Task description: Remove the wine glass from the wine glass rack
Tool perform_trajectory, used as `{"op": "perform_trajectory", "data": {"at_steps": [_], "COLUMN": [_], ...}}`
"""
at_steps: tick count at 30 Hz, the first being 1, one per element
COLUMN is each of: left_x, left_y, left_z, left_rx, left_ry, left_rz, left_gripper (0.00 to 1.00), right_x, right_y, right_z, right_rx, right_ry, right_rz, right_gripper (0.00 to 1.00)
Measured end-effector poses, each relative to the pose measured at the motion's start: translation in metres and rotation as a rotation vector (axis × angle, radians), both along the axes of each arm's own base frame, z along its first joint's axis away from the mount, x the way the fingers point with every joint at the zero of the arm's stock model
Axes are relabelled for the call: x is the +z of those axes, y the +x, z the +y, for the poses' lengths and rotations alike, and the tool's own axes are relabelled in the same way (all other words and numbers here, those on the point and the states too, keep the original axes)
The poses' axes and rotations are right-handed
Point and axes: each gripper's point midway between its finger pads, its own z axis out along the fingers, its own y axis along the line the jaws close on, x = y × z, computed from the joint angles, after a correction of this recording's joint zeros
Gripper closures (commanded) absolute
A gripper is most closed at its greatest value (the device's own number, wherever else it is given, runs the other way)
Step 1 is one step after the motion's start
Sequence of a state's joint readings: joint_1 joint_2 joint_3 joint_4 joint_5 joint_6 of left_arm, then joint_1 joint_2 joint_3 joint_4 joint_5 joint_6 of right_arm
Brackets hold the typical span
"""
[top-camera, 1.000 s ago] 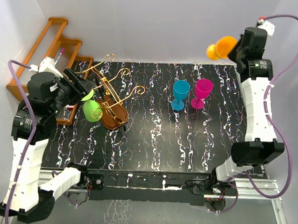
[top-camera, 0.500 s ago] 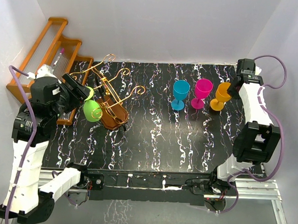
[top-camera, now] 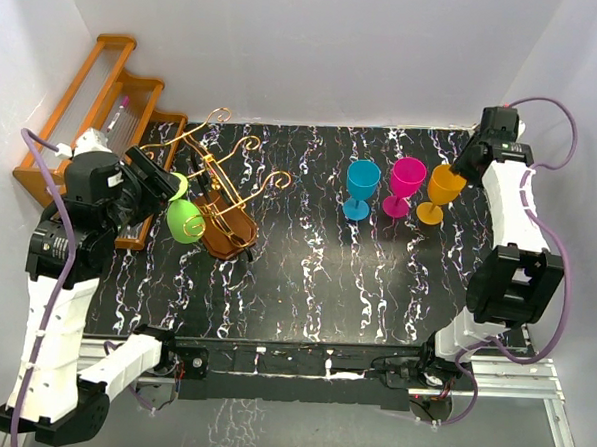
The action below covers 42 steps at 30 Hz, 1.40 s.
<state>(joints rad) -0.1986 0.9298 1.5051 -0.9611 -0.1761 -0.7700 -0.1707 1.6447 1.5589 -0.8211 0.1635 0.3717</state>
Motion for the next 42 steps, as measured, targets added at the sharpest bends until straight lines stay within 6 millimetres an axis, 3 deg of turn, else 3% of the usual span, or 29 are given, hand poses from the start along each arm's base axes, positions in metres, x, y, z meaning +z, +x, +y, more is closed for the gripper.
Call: {"op": "perform_trajectory", "data": {"at_steps": [2,9,14,19,24,27,32,38,42], "left_x": [-0.002,-0.024,-0.048,-0.082,-0.104,-0.097,-0.069,-0.018,0.032], "left_y": [0.001,0.004,0.008,0.007,-0.008,-0.009,0.0,0.028,0.062], "left_z": [0.0,-0.004,-0.017,-0.034,-0.038,-0.035,-0.027,-0.011,-0.006], "left_rx": [0.0,-0.004,-0.013,0.019,0.095,0.126,0.146,0.153,0.13], "left_ry": [0.002,-0.007,-0.083,-0.237,-0.37,-0.39,-0.354,-0.212,-0.107], "left_rz": [0.009,0.077,0.162,0.243,0.27,0.248,0.193,0.101,0.005], "left_gripper": [0.33,0.35,0.42,0.44,0.44,0.44,0.44,0.46,0.48], "right_x": [0.017,0.119,0.175,0.205,0.21,0.211,0.215,0.217,0.22], "right_y": [0.006,0.027,0.018,0.011,0.009,0.01,0.011,0.011,0.011], "right_z": [0.003,0.018,0.065,0.126,0.144,0.146,0.149,0.154,0.159], "right_rx": [0.019,0.083,0.201,0.358,0.414,0.427,0.451,0.483,0.507], "right_ry": [0.009,0.0,0.011,0.053,0.079,0.084,0.08,0.09,0.103], "right_rz": [-0.038,-0.276,-0.416,-0.506,-0.523,-0.53,-0.546,-0.554,-0.566], "right_gripper": [0.57,0.55,0.56,0.57,0.58,0.58,0.58,0.58,0.58]}}
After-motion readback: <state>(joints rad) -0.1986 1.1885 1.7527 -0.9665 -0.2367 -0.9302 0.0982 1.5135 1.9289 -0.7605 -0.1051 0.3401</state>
